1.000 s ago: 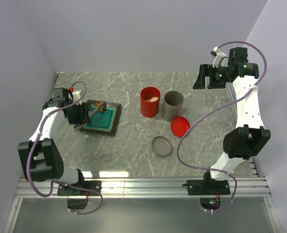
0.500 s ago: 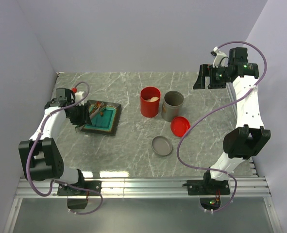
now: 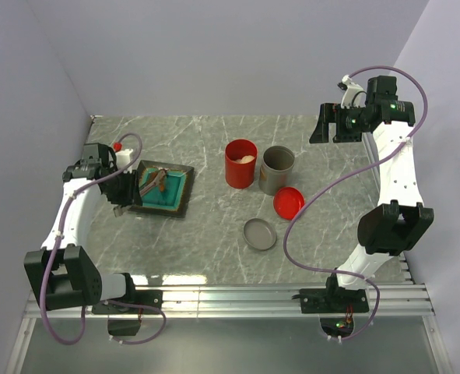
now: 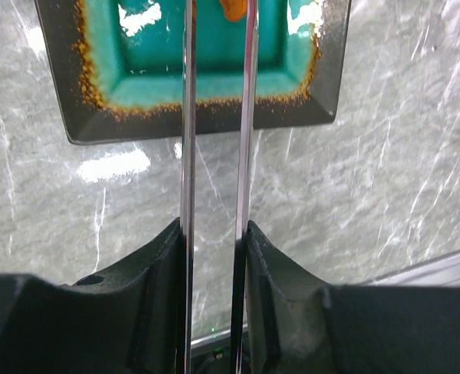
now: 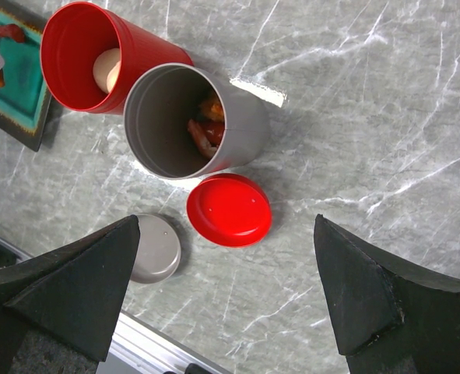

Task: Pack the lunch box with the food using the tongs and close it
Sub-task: Pick up the food using the clamp, then place the food into the lunch box

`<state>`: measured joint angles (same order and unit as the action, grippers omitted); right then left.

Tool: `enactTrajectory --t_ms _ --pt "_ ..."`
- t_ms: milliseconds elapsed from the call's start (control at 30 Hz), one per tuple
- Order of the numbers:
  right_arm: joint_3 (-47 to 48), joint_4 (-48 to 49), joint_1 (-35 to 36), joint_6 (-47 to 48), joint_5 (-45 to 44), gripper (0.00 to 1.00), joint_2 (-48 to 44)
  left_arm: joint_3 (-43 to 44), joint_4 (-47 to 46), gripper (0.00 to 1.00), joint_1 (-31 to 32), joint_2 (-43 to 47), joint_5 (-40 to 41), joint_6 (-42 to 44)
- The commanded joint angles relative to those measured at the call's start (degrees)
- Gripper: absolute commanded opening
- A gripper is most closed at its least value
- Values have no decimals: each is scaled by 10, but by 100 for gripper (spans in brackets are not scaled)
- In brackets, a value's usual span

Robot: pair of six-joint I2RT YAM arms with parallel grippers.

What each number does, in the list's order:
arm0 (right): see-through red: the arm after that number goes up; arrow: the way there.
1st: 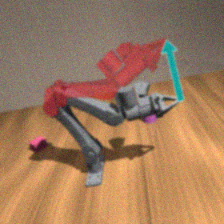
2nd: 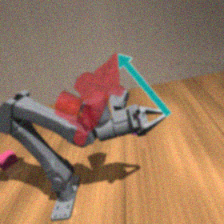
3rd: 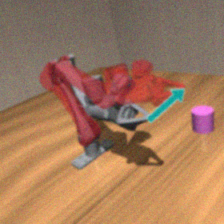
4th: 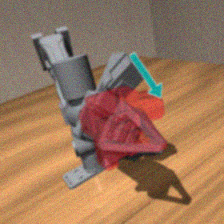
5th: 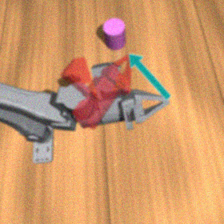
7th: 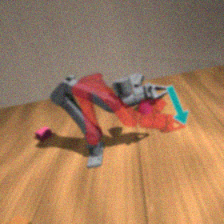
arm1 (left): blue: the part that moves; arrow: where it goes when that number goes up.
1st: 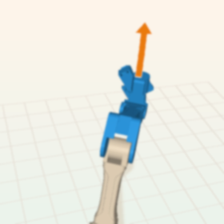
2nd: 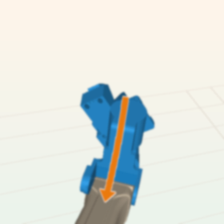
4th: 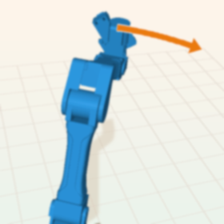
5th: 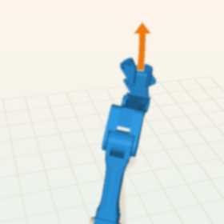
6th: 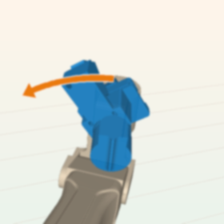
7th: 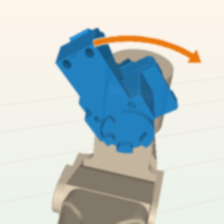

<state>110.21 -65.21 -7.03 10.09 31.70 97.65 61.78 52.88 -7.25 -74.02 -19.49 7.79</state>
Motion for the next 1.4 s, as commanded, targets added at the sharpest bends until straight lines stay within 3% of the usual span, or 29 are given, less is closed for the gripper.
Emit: enactTrajectory --t_ms 0,200,400,467,700,933,1033,1167,1267,1300,1367 --pt "4 11 -2 -2 10 100 -2 30 29 17 2 16 -7 32" --pt "-4 15 -2 2 11 100 -5 76 60 10 8 27 -85 66" --pt "-2 16 -2 -2 20 100 -3 199 58 9 70 5 -165 60" --pt "-4 20 -2 -4 18 100 -4 241 37 9 117 -15 -187 44" --pt "-5 24 -2 -13 24 100 -4 332 -101 11 273 -141 -187 -16" --pt "6 9 -4 -5 -1 100 -4 437 -153 12 351 -258 -169 -30" --pt "8 5 -11 -3 -6 100 -4 436 -169 13 372 -285 -154 -25" --pt "11 3 -14 -2 -5 100 -3 441 -180 20 388 -314 -135 -22" --pt "17 -3 -15 -1 -8 100 -1 441 -179 33 392 -326 -132 -22" --pt "18 -3 -15 0 -9 100 0 440 -181 43 393 -324 -130 -23" --pt "25 -6 -16 0 -9 100 2 445 -177 50 393 -321 -132 -23"
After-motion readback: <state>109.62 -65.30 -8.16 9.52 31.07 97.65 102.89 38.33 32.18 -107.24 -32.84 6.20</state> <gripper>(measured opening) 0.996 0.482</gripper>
